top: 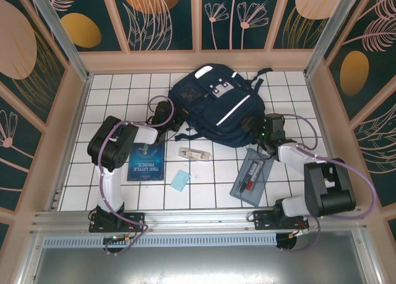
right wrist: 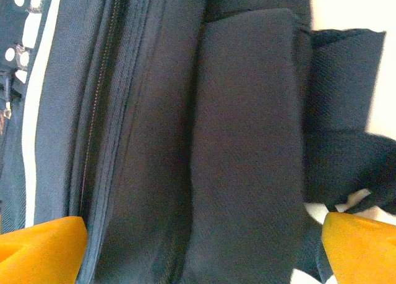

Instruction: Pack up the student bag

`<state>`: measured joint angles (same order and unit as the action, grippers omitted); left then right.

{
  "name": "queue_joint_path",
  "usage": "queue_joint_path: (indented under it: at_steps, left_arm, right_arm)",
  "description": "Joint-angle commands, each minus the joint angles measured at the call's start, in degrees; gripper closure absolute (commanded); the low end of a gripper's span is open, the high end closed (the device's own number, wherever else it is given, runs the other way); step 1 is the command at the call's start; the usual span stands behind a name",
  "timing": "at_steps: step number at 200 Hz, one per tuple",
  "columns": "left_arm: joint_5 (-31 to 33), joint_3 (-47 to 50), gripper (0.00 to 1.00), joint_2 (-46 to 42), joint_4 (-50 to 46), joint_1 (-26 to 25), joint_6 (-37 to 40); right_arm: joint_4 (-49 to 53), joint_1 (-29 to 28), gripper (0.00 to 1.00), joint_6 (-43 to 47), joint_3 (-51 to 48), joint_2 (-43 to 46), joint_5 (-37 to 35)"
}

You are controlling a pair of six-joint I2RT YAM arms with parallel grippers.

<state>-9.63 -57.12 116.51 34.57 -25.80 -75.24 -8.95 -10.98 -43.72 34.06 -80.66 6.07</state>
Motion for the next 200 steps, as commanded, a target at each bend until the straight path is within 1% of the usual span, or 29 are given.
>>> queue_joint_path:
  at_steps: [1, 32, 50, 62, 69, 90, 99, 103, 120, 124, 138, 163, 182, 200]
  left_arm:
    - [-2.86, 1.79, 1.00, -3.53, 3.21, -0.91, 0.59]
    - [0.51, 10.48, 1.00, -13.36, 4.38, -1.31, -1.50]
    - [1.04, 12.61, 1.00, -17.06, 4.33, -1.79, -3.73]
    - [-0.05, 12.29, 1.00, -17.80, 3.93, -2.21, -5.09]
    - [-1.14, 11.60, 1.00, -17.74, 3.93, -2.32, -5.75]
    - [-2.61, 9.51, 1.00, -17.02, 5.07, -2.82, -8.27]
    - [-2.19, 8.93, 1.00, -17.00, 5.77, -2.94, -9.29]
    - [-1.60, 8.75, 1.00, -17.14, 6.04, -2.94, -9.71]
    - [2.35, 8.17, 1.00, -17.91, 5.31, -3.33, -11.33]
    - [3.48, 8.00, 1.00, -19.62, 4.98, -3.37, -11.65]
    - [7.41, 7.13, 1.00, -20.97, 3.13, -3.56, -12.63]
    - [10.83, 4.91, 1.00, -21.13, 0.74, -3.64, -14.41]
    - [11.26, 4.11, 1.00, -20.06, 2.16, -3.64, -16.17]
    - [11.10, 4.17, 1.00, -18.98, 4.22, -3.81, -18.58]
  right_arm:
    - [-1.77, -0.38, 0.02, 4.81, 6.35, -5.43, -0.38]
    - [-0.28, -0.42, 0.03, 8.08, 16.71, -14.37, 2.24]
    - [1.01, -0.38, 0.03, 9.25, 23.03, -19.01, 4.34]
    - [4.58, -0.36, 0.06, 10.91, 28.27, -22.23, 5.49]
    - [7.72, -0.39, 0.06, 11.84, 31.67, -23.92, 5.18]
    - [17.33, -0.53, 0.05, 14.09, 38.28, -25.79, 1.10]
    - [20.23, -0.61, 0.04, 14.72, 39.22, -24.64, -0.72]
    - [21.25, -0.59, 0.01, 15.08, 39.19, -23.87, -1.45]
    - [25.45, -0.54, 0.01, 16.78, 38.22, -19.16, -2.99]
    - [26.77, -0.60, 0.01, 17.30, 37.96, -17.98, -3.07]
    - [31.86, -0.73, 0.01, 19.29, 37.48, -13.74, -3.21]
    - [37.86, -1.30, 0.01, 20.11, 34.76, -4.32, -3.04]
    - [38.46, -3.10, 0.01, 18.06, 31.74, 2.25, 0.64]
    - [33.63, -7.99, 0.08, 12.75, 27.59, 6.82, 3.79]
